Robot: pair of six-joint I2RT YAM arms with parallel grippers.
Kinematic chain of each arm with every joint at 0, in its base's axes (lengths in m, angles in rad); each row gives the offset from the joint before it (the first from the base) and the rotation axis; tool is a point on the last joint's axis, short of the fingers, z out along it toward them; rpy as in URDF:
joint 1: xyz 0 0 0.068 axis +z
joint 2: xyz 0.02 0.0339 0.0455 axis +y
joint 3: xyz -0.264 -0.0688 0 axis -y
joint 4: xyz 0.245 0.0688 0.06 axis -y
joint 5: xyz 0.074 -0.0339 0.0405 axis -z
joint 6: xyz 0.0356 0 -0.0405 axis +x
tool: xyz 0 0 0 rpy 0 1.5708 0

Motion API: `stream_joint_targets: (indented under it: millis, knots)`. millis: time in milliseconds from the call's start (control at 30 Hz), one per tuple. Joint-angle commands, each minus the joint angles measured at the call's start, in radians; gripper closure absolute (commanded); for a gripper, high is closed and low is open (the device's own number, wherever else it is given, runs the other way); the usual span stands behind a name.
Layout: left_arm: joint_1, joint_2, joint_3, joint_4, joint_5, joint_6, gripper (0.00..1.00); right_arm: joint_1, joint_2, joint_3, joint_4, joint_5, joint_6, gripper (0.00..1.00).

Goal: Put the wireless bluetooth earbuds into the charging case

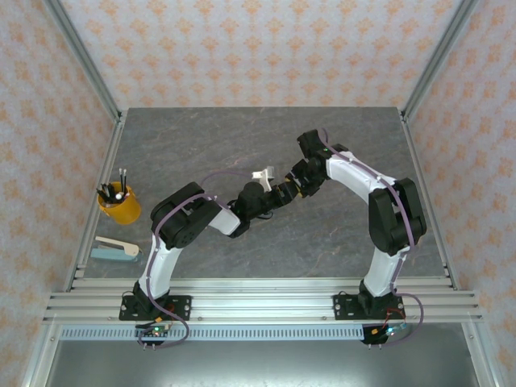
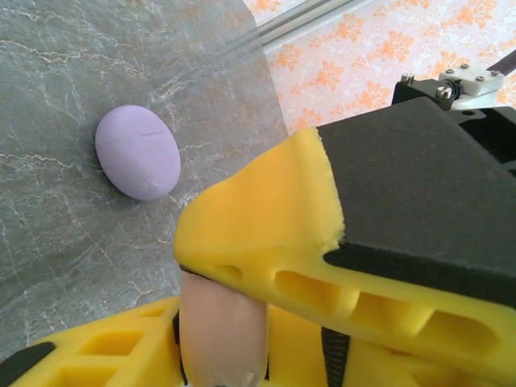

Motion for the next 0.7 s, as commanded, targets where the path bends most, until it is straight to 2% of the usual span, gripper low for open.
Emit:
stream_joint_targets:
  millis: [0, 167, 333, 533, 667]
  knots:
    - [0.000, -0.003, 0.013, 0.030, -0.059, -0.003, 0.58, 0.002, -0.042, -0.013, -0.025, -0.012, 0.009, 0.59]
    - [-0.001, -0.010, 0.013, 0.022, -0.066, -0.002, 0.69, 0.002, -0.048, -0.012, -0.026, -0.012, 0.009, 0.59]
    - [-0.001, -0.019, 0.019, 0.005, -0.069, 0.000, 0.76, 0.000, -0.054, -0.006, -0.026, -0.015, 0.008, 0.58]
    - [-0.001, -0.031, 0.021, -0.024, -0.061, 0.001, 0.80, -0.046, -0.092, 0.027, -0.002, -0.040, -0.016, 0.33]
    - [0.001, -0.051, 0.030, -0.078, -0.031, 0.021, 0.85, -0.118, -0.155, 0.053, 0.000, -0.051, -0.052, 0.28]
